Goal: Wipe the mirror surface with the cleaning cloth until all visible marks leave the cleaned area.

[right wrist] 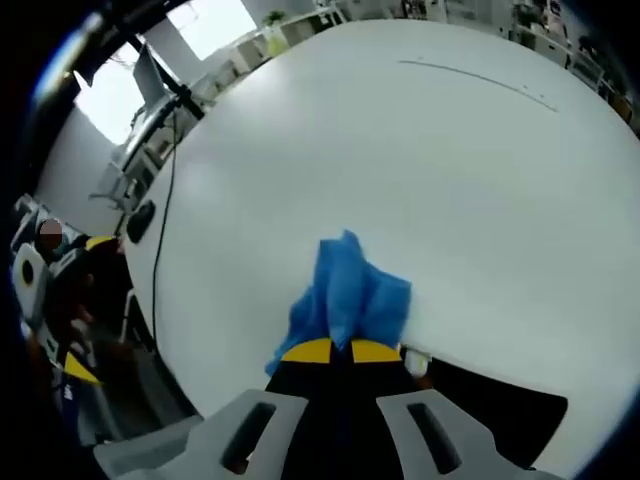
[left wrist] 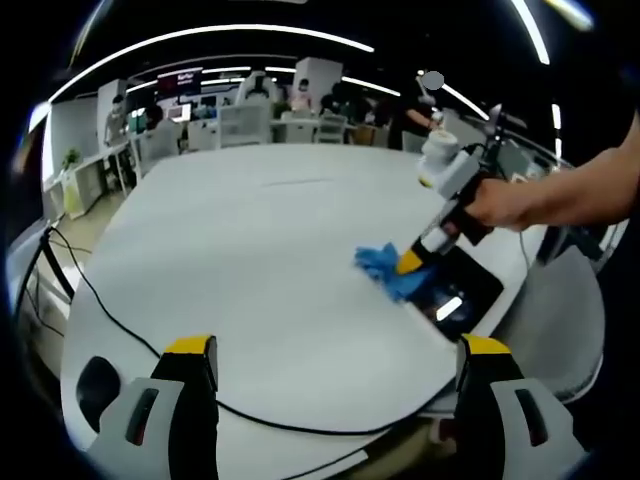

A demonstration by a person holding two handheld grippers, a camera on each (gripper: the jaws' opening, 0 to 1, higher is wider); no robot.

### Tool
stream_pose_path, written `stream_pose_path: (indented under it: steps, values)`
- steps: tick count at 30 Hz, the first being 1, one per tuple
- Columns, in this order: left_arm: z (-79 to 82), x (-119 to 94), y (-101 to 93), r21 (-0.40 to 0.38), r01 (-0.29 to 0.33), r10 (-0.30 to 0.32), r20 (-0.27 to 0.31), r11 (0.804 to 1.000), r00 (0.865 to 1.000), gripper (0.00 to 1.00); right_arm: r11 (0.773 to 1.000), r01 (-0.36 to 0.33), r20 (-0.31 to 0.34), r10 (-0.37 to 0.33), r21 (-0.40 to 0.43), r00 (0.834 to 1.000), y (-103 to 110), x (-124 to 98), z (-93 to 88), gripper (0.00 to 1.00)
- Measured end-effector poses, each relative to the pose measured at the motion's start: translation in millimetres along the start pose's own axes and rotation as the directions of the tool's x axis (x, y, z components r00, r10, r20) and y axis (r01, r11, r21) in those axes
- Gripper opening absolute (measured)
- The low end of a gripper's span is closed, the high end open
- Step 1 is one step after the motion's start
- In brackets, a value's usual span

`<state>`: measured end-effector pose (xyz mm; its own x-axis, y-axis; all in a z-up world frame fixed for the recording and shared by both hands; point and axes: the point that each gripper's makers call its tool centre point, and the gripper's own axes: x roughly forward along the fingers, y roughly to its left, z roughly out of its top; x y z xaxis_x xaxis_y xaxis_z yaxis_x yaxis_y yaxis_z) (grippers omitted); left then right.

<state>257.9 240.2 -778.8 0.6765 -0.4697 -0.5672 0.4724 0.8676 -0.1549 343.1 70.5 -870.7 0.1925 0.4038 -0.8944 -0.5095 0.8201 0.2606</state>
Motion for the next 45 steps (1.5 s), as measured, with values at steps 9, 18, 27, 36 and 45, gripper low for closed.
stream_pose_path:
  steps: [9,18,27,36,45]
  values:
    - [-1.9,-0.3,-0.1,0.004,-0.001,0.001,-0.002,1.000,1.000,1.00,0.999,-0.040,-0.007,0.041,0.015,0.999,13.6,-7.9,-22.6,0.00]
    - [0.3,1.2,-3.7,0.009,0.006,-0.006,0.002,1.000,1.000,1.00,0.997,-0.075,-0.028,0.075,0.007,0.997,29.1,-12.6,-43.2,0.00]
    - [-1.6,0.0,-5.8,0.017,0.009,-0.009,-0.003,1.000,1.000,1.00,0.995,-0.095,-0.024,0.095,0.000,0.995,34.2,-13.9,-50.4,0.00]
    - [3.6,-2.0,-7.7,0.021,0.003,-0.003,0.003,1.000,1.000,1.00,0.992,-0.120,-0.016,0.121,0.034,0.993,13.5,-23.2,-57.2,0.00]
    - [1.9,-2.3,-10.9,0.026,0.004,-0.004,0.000,1.000,1.000,1.00,0.993,-0.082,0.010,0.082,0.082,0.997,-31.6,-41.8,-71.6,0.00]
